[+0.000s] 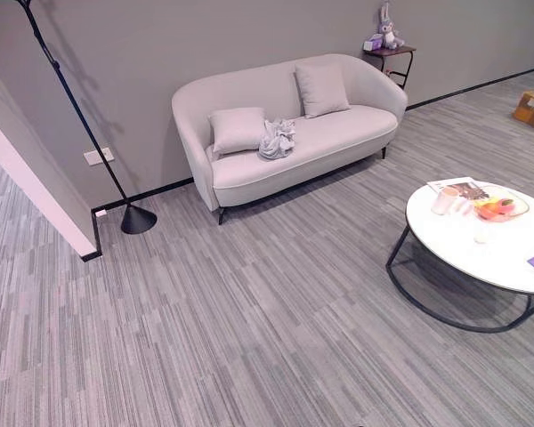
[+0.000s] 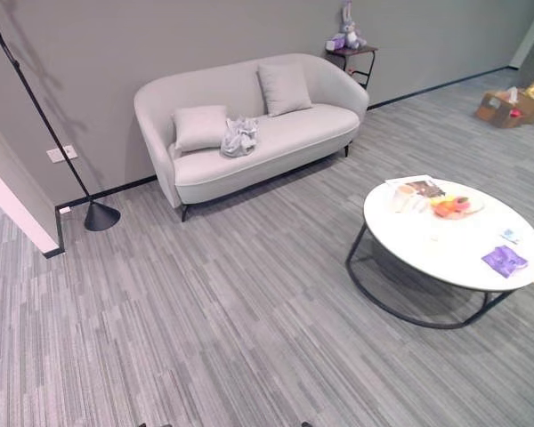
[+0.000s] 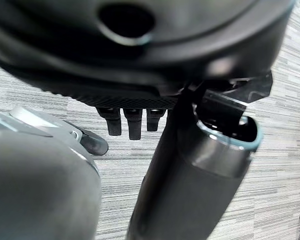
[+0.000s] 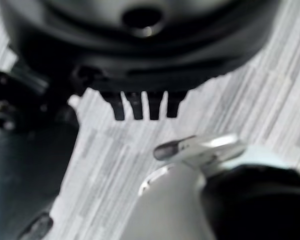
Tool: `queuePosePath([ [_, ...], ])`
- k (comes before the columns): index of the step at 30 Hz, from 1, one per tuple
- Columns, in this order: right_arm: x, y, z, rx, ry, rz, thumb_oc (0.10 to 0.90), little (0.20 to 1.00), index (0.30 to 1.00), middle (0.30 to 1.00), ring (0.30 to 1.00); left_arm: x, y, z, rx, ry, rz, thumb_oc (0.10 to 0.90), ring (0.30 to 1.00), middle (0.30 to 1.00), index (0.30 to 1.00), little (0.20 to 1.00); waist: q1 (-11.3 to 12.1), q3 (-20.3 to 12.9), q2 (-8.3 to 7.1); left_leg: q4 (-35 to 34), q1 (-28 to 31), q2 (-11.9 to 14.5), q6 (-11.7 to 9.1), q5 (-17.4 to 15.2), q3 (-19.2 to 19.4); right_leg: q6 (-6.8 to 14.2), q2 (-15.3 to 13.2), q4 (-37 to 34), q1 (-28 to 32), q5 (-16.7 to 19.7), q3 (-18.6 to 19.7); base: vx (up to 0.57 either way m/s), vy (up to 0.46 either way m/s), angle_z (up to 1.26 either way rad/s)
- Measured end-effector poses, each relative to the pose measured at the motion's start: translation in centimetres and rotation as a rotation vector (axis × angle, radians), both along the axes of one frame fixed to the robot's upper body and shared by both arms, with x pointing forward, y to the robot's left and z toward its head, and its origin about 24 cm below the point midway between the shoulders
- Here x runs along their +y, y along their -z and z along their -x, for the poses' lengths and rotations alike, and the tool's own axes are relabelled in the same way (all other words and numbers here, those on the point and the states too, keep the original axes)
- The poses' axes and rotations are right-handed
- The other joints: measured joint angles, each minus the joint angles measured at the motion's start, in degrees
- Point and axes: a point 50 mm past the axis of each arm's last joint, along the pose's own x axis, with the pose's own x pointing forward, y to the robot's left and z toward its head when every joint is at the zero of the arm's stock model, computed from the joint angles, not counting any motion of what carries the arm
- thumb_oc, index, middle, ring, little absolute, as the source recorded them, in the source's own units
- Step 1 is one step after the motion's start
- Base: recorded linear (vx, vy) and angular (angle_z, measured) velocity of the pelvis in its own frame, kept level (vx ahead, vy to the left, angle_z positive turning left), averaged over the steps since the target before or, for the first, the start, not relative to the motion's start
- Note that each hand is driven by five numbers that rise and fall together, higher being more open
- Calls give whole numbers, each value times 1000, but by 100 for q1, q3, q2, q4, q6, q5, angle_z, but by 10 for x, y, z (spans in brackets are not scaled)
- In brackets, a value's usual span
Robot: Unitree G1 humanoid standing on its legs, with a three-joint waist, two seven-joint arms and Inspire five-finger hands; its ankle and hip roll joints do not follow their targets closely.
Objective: Hang the clothes on the sofa on the clothes rack.
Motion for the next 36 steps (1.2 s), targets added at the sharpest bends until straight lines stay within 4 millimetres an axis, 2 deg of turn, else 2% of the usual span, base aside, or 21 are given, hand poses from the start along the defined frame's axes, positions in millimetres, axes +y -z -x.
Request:
queuePosePath([
  [13, -4, -1, 2, 23, -135, -2, 800, 900, 900, 900, 900, 0, 0, -1, -8, 11, 8, 800, 900, 900, 900, 900, 11, -33, -15, -159, 45, -63, 102, 1, 44, 47, -63, -1, -36, 19, 15, 49, 80, -2],
  [17, -5, -1, 2, 28, -160, 1, 800, 900, 900, 900, 900, 0, -1, -3, -11, 42, 2, 800, 900, 900, 900, 900, -5, -36, -9, -158, 15, -130, 171, 6, -11, 97, -131, 21, -42, 3, -36, 11, 131, 6],
  [18, -6, -1, 1, 26, -163, 1, 800, 900, 900, 900, 900, 0, -1, -5, -14, 50, 0, 800, 900, 900, 900, 900, -3, -23, -4, -193, 9, -189, 258, -50, -14, 160, -162, 158, -109, -32, -73, 25, 172, 1],
  [20, -11, -3, -6, 8, -171, 12, 800, 900, 900, 900, 900, -3, -1, -10, -15, 78, 5, 800, 900, 900, 900, 900, -19, 38, 104, -187, -63, -108, 335, -54, -41, 249, -209, 871, -458, -287, -127, 26, 155, 2],
  [21, -12, -3, -16, -17, -188, 17, 800, 900, 900, 900, 900, -5, -1, -17, -29, 99, 1, 800, 900, 900, 900, 900, -16, 157, 163, -181, -7, -97, 433, -74, -10, 421, -350, 1896, -901, -634, -156, 31, 113, 8],
  [22, -10, -3, -22, -35, -200, 11, 800, 900, 900, 900, 900, -3, -2, -19, -33, 109, -6, 800, 900, 900, 900, 900, -40, 256, 121, -188, 53, -134, 475, -69, -49, 535, -558, 2834, -1250, -848, -233, 33, 112, 10],
  [24, -8, -3, -29, -53, -205, 3, 800, 900, 900, 900, 900, 1, -3, -24, -50, 111, -20, 800, 900, 900, 900, 900, -13, 335, -7, -192, 179, -326, 562, -107, -79, 611, -805, 3923, -1686, -791, -218, 101, 113, 14],
  [26, -11, -5, -35, -73, -226, 19, 800, 900, 900, 900, 900, 5, -5, -30, -60, 138, -36, 800, 900, 900, 900, 900, -22, 436, -127, 13, 176, -463, 699, -274, -130, 773, -1156, 4981, -2124, -636, -142, 198, 33, 12],
  [27, -14, -6, -40, -94, -223, 29, 800, 900, 900, 900, 900, 5, -5, -29, -49, 165, -41, 800, 900, 900, 900, 900, -26, 507, -75, 11, 306, -482, 762, -296, -226, 708, -1330, 5344, -2348, -578, -208, 260, -123, 30],
  [28, -16, -6, -39, -97, -219, 34, 800, 900, 900, 900, 900, 4, -4, -25, -38, 176, -43, 800, 900, 900, 900, 900, -20, 376, 74, -44, 257, -420, 839, -325, -258, 725, -1185, 4086, -2295, -712, -174, 223, -154, 28],
  [29, -15, -6, -38, -94, -215, 29, 800, 900, 900, 900, 900, 4, -4, -23, -34, 176, -43, 800, 900, 900, 900, 900, -4, 377, 50, -88, 280, -411, 804, -341, -266, 715, -1169, 3441, -2326, -661, -118, 391, -248, 23],
  [30, -12, -6, -39, -95, -216, 22, 800, 900, 900, 900, 900, 4, -3, -19, -18, 172, -43, 800, 900, 900, 900, 900, -13, 356, 72, -139, 322, -355, 780, -356, -337, 669, -1014, 2059, -2240, -444, 10, 346, -200, 10],
  [31, -10, -5, -38, -91, -213, 16, 800, 900, 900, 900, 900, 5, -3, -16, -2, 168, -51, 800, 900, 900, 900, 900, -17, 365, 62, -155, 349, -299, 698, -407, -345, 744, -910, 1173, -2198, -184, 116, 457, -229, 8],
  [32, -5, -3, -38, -88, -203, 2, 800, 900, 900, 900, 900, 7, -2, -11, 23, 153, -58, 800, 900, 900, 900, 900, -20, 378, -14, -158, 434, -263, 608, -508, -343, 885, -858, -86, -2144, 286, 365, 291, -134, 1],
  [34, -3, -3, -37, -92, -186, -3, 800, 900, 900, 900, 900, 8, -1, -4, 37, 141, -58, 800, 900, 900, 900, 900, -74, 442, -130, -159, 758, -215, 475, -691, -374, 907, -963, -60, -2194, 566, 320, 473, -248, 23],
  [35, -7, -3, -22, -55, -179, 3, 800, 900, 900, 900, 900, 8, -1, 4, 56, 137, -60, 800, 900, 900, 900, 900, -147, 289, -130, -188, 1114, -20, 291, -1038, -502, 899, -977, 167, -2064, 990, 228, 652, -380, 60],
  [36, -9, -3, -12, -34, -173, 5, 800, 900, 900, 900, 900, 2, 1, 6, 62, 141, -44, 800, 900, 900, 900, 900, -239, 167, 85, -179, 1186, 253, 217, -1143, -571, 848, -775, 377, -2032, 1060, 109, 511, -335, 80],
])
